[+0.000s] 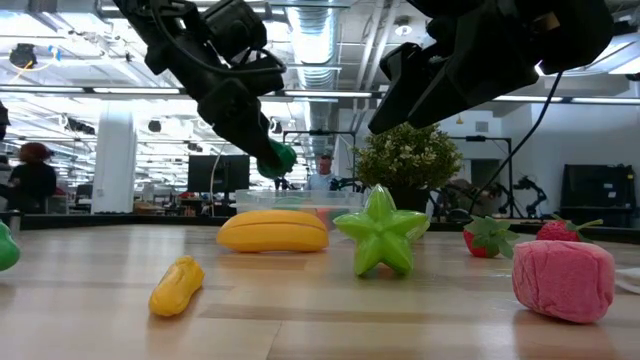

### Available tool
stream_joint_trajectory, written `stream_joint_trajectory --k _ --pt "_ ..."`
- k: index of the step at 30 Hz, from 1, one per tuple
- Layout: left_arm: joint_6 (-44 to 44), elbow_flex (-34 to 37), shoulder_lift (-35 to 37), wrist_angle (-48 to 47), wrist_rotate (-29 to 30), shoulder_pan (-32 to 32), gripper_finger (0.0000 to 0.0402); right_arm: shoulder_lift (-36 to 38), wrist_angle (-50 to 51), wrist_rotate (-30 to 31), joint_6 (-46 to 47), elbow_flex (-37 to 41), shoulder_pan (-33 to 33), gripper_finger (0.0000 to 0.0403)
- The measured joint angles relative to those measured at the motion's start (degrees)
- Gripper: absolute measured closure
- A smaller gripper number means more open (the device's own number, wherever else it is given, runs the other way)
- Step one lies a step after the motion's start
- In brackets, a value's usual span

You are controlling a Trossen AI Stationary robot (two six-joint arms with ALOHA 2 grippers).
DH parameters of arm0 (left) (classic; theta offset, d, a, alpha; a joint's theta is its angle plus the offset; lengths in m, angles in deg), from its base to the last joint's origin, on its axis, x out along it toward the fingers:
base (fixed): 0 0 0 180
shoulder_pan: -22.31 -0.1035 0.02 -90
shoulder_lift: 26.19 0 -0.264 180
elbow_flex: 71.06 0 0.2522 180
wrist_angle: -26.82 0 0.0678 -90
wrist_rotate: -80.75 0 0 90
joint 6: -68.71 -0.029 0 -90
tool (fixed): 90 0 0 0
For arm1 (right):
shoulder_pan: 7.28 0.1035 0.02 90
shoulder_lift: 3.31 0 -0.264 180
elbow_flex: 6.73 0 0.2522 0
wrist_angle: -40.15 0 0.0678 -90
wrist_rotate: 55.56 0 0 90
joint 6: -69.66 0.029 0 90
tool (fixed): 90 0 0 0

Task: Pick and placing Produce into tupperware
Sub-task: Put the green bell pepper into the transparent container, then put the right red strawberry into the transparent container

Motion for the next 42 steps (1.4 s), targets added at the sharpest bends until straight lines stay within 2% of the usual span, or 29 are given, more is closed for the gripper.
stream_joint_trajectory --k 6,31,33,38,42 --pt "-1.2 0.0 0.0 0.0 -1.4 0.0 0.0164 0.0 0.0 0.0 0.0 0.0 0.0 0.0116" --pt "-2.8 0.0 0.0 0.3 0.2 0.3 0.0145 0.0 1.7 0.3 2.6 0.4 -0.2 0.0116" --pt "-4.0 0.0 0.0 -1.4 0.2 0.5 0.0145 0.0 1.8 1.5 4.5 2.0 -0.6 0.0116" --pt "-5.3 0.0 0.0 -5.8 0.2 0.3 0.0145 0.0 2.1 9.1 9.4 5.4 -2.5 0.0116" --pt "-6.5 0.0 0.6 -8.9 0.3 0.2 0.0145 0.3 2.6 9.5 13.0 6.0 -4.1 0.0116"
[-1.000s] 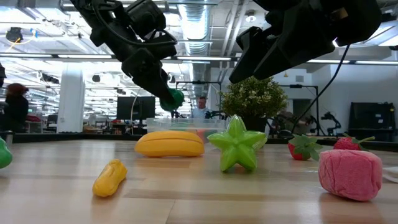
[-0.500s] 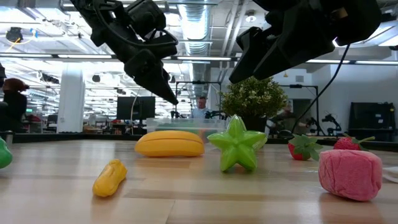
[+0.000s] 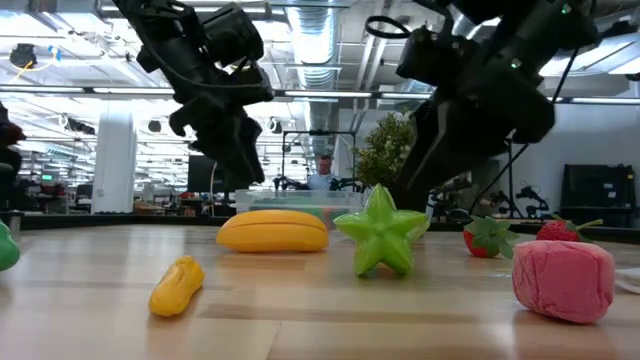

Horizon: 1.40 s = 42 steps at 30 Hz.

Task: Pick and placing Produce into tupperware
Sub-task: Put the right red strawberry into the transparent container

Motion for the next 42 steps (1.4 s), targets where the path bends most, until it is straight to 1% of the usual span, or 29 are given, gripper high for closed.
stream_joint_trajectory --k 4,10,12,16,19,23,26,28,31,33,37,42 --pt "-1.2 0.0 2.0 -4.0 0.2 -0.1 0.0145 2.6 3.2 0.6 4.0 0.0 0.5 0.0116" --pt "-1.8 0.0 8.7 -11.3 0.9 -1.7 0.0145 9.7 14.2 6.9 12.0 0.1 3.9 0.0116" --pt "-1.0 0.0 11.7 -14.6 0.9 -2.0 0.0145 12.1 15.9 8.6 15.2 0.9 5.5 0.0116" --pt "1.6 1.9 18.6 -18.4 -0.5 -2.0 0.0145 16.6 16.4 11.8 22.6 6.1 9.6 0.0116" --pt "3.2 5.2 24.8 -17.0 -1.3 -1.6 0.0145 19.0 15.9 14.8 31.1 11.5 13.6 0.0116" --pt "5.7 9.0 32.3 -11.5 -1.2 -0.7 0.0145 21.2 10.2 22.2 39.5 18.5 20.5 0.0116" --pt "7.8 10.4 36.6 -6.8 -0.6 0.2 0.0145 21.8 7.6 27.8 45.7 22.4 25.6 0.0116" --pt "8.3 11.4 38.7 -3.6 0.3 1.1 0.0145 21.8 7.3 30.5 50.7 24.1 28.7 0.0116" --pt "8.8 12.5 40.3 -0.9 2.2 2.3 0.0145 21.2 6.4 34.3 57.1 26.2 32.3 0.0116" --pt "8.9 12.6 40.6 -1.0 3.6 3.2 0.0145 20.2 5.8 36.2 59.5 27.2 34.2 0.0116" --pt "9.1 12.6 40.1 1.4 5.1 4.8 0.0145 16.4 5.0 38.3 63.4 27.7 35.8 0.0116" --pt "9.1 12.6 39.5 3.4 5.9 6.3 0.0145 10.0 0.3 39.2 63.7 27.7 35.3 0.0116"
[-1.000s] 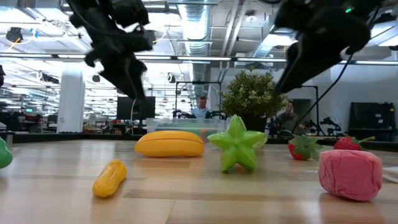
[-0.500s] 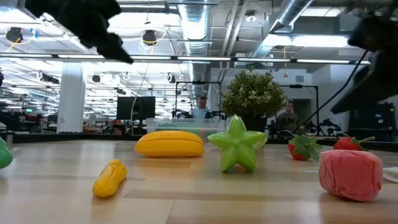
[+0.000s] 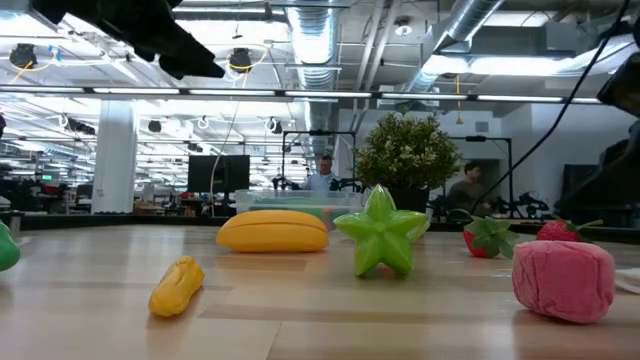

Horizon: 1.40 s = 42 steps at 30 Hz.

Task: Pick and placing Produce into tupperware
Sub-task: Put the right red strawberry into the transparent container

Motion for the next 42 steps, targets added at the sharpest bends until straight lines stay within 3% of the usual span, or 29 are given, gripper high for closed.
stream_joint_trajectory --k 19,42 --pt "0.2 0.0 -0.7 1.7 1.6 0.7 0.0145 -15.3 -16.1 0.6 -0.3 0.0 0.0 0.0116" --pt "0.3 0.0 -0.8 1.5 2.1 0.7 0.0145 -16.0 -21.8 0.1 -6.2 0.0 -3.4 0.0129"
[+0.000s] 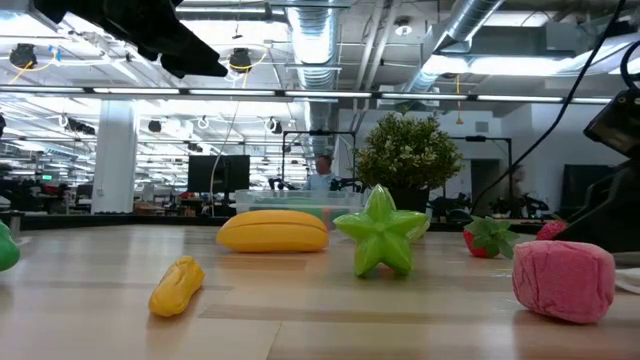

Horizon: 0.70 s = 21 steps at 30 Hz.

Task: Pick and placing Produce into tupperware
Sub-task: Put the right red strawberry into the transparent container

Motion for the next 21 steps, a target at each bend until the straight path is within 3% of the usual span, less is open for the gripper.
stream_joint_trajectory --k 14,21 --pt "0.0 0.0 0.0 0.0 0.0 0.0 0.0145 0.0 0.2 -0.5 -0.2 0.0 0.0 0.0244" --pt "0.0 0.0 0.0 0.0 0.0 0.0 0.0145 0.0 0.2 -0.5 -0.2 0.0 0.0 0.0258"
